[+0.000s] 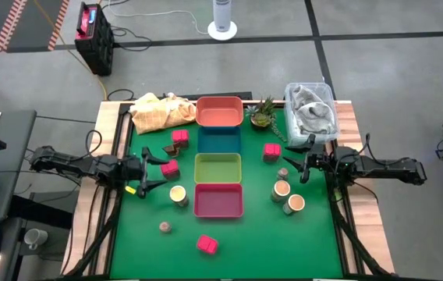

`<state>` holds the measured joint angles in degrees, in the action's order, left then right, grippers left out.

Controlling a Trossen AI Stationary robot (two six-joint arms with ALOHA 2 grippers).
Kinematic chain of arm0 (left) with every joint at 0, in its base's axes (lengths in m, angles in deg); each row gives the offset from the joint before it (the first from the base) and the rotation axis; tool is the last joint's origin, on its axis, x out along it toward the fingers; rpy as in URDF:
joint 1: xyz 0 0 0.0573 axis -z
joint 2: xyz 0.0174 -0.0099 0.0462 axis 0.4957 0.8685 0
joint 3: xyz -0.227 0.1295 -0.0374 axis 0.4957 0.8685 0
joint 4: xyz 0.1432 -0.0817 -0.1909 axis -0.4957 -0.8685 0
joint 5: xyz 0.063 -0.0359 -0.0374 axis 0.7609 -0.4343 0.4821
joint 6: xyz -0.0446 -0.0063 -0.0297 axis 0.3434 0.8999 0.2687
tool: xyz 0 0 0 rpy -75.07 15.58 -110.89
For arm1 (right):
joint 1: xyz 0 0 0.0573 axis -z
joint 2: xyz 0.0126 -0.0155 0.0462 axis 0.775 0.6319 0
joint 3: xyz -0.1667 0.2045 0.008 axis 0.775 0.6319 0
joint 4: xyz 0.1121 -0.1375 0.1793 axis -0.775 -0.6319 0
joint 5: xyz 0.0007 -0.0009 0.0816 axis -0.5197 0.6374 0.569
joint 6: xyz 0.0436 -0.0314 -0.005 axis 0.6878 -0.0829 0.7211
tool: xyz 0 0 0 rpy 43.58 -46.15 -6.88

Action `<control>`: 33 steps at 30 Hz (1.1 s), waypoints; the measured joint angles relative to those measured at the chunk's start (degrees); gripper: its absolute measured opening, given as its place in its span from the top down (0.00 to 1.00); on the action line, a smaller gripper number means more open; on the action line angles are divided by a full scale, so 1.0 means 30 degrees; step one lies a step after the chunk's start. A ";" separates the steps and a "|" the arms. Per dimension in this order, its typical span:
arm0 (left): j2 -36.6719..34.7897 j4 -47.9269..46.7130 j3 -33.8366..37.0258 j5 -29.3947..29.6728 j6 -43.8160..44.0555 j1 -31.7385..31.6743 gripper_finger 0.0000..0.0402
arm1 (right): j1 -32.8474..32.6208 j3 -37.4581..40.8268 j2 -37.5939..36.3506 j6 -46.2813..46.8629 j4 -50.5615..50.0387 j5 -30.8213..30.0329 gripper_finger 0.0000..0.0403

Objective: Sort spices by type
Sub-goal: Put the orange seasoning bag into the blue bin

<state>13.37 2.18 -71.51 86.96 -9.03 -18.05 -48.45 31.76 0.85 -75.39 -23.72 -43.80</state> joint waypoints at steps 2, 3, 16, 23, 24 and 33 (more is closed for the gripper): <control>0.0007 -0.0025 0.0005 -0.0033 0.1382 0.0000 0.19 | -0.0003 0.0001 0.0000 0.0000 -0.0004 0.0000 0.47; 0.0001 -0.0032 0.0004 -0.0046 0.1917 0.0000 0.19 | 0.0004 0.0006 0.0000 0.0006 0.0003 0.0000 0.47; 0.0003 -0.0047 0.0005 -0.0091 0.3290 -0.0004 0.19 | -0.0004 0.0022 0.0000 0.0654 0.0338 0.0000 0.47; 0.0005 -0.0047 0.0003 -0.0120 0.4116 -0.0015 0.19 | -0.0007 0.0066 -0.0007 0.4999 0.0721 0.0003 0.47; 0.0007 -0.0047 0.0002 -0.0108 0.4421 -0.0019 0.19 | -0.0004 0.0066 -0.0007 0.5487 0.0756 0.0007 0.47; 0.0015 -0.0774 -0.1451 0.1082 0.4393 -0.0029 0.19 | -0.0047 0.0033 -0.0007 0.6473 0.0398 0.0094 0.47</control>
<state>13.41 -0.14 -75.87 90.21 4.15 -18.14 -48.59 31.86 0.83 -55.97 -22.53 -43.52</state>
